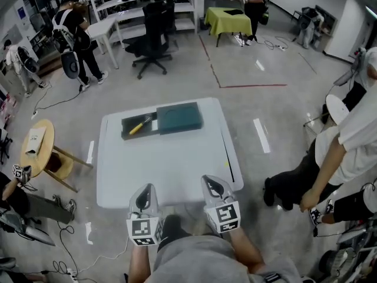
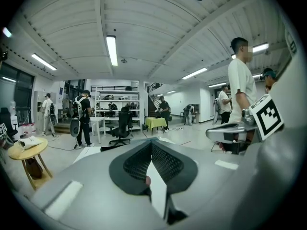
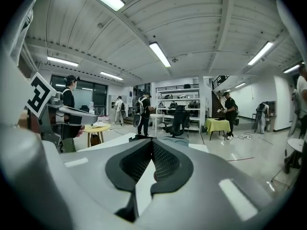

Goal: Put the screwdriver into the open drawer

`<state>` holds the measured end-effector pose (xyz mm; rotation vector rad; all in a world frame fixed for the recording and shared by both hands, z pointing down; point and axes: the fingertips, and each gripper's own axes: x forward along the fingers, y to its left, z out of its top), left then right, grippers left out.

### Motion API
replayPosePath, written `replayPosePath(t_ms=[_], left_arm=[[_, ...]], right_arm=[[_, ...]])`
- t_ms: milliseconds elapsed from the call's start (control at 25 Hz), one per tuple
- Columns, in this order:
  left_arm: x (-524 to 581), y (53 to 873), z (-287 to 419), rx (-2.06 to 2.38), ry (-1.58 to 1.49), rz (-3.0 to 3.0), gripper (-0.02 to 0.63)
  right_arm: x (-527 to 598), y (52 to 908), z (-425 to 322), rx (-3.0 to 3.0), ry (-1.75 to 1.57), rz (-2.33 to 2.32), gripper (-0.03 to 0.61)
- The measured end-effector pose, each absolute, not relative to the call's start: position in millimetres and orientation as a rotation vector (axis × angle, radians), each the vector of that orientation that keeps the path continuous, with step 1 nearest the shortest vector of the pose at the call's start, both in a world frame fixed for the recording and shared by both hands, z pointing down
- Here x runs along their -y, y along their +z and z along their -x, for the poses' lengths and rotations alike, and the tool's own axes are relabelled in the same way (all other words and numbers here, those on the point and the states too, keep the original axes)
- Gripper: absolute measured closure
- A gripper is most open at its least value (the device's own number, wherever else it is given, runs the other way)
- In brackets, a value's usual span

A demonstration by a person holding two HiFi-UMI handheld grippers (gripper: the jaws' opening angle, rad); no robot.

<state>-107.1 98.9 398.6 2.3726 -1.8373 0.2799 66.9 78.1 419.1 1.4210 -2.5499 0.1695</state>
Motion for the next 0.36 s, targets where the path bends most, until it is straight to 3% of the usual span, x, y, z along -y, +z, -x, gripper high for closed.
replayPosePath(t_ms=[360], left_arm=[[-103.4,398.4,104.9,1.832,0.287,-2.374,0.601]], right_arm=[[-81.8,416.2,-67.7,2.548,0.169,-1.425,0.575]])
